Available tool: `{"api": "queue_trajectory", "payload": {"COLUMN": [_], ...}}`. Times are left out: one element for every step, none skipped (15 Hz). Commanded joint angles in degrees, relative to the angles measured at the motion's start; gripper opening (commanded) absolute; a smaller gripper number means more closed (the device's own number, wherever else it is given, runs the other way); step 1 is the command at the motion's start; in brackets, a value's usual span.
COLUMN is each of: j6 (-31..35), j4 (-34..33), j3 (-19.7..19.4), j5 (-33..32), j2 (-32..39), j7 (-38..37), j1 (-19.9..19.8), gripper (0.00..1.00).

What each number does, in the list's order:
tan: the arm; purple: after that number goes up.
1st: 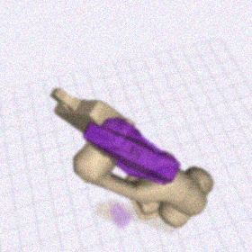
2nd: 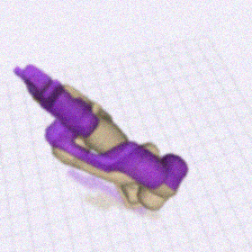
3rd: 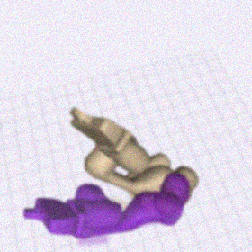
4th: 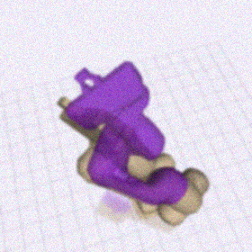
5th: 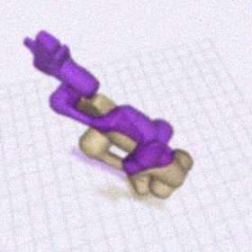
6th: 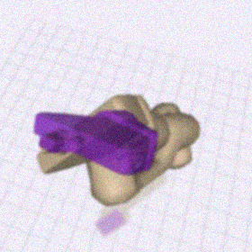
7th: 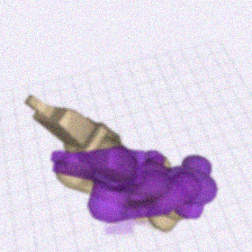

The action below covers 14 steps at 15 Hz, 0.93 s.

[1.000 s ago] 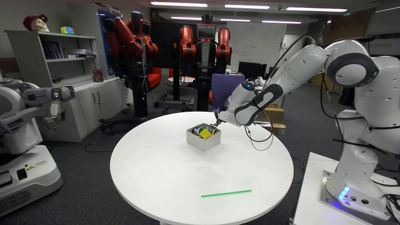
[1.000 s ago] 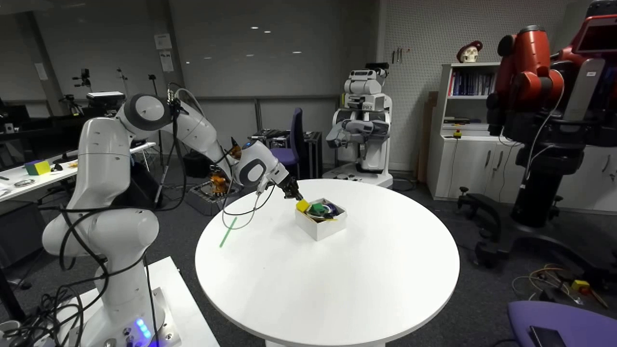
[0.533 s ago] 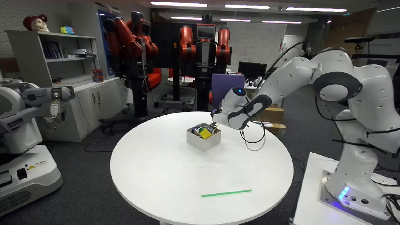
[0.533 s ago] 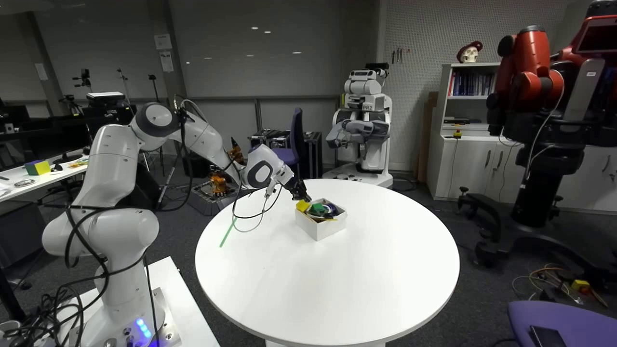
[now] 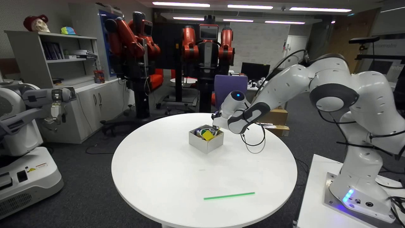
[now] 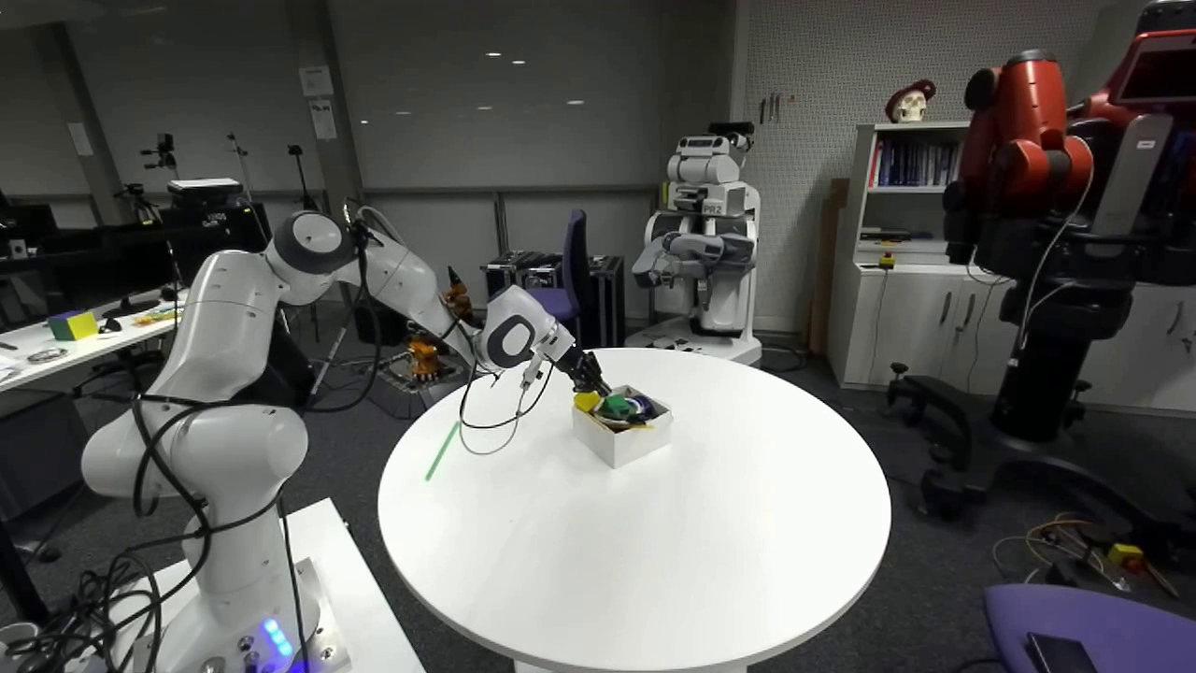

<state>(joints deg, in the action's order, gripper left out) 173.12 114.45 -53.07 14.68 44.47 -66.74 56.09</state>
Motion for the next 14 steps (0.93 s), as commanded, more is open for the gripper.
{"api": "queue_trajectory", "payload": {"j6": [-2.4, -2.4, -2.3, -2.4, -2.4, -2.5, -2.9, -3.1, -3.6, -4.3, -5.2, -6.6, -8.0, -9.8], "j4": [-2.4, -2.8, -2.8, -3.0, -3.0, -3.0, -2.7, -2.5, -2.2, -2.1, -1.8, -1.3, -0.9, -0.3], "j3": [-1.1, -0.9, -1.1, -1.0, -1.1, -0.9, -0.8, -0.8, -0.9, -0.9, -0.8, 0.3, 2.0, 4.8], "j5": [-1.3, -1.3, -1.4, -1.3, -1.3, -1.3, -1.3, -1.3, -1.5, -1.7, -1.9, -2.4, -3.1, -3.9], "j2": [1.7, 2.0, 2.3, 2.4, 2.4, 2.1, 1.7, 1.2, 0.4, -0.3, -1.4, -3.7, -6.2, -9.9], "j7": [-2.1, -2.1, -2.2, -2.2, -2.2, -2.1, -1.9, -1.9, -1.6, -1.3, -0.9, 0.5, 2.1, 4.8], "j1": [-0.2, -0.3, -0.2, -0.3, -0.2, -0.4, -0.3, -0.3, -0.2, -0.3, -0.5, -1.4, -2.5, -4.5], "gripper": [0.32, 0.40, 0.47, 0.54, 0.62, 0.69, 0.77, 0.84, 0.91, 0.98, 1.00, 1.00, 1.00, 1.00]}}
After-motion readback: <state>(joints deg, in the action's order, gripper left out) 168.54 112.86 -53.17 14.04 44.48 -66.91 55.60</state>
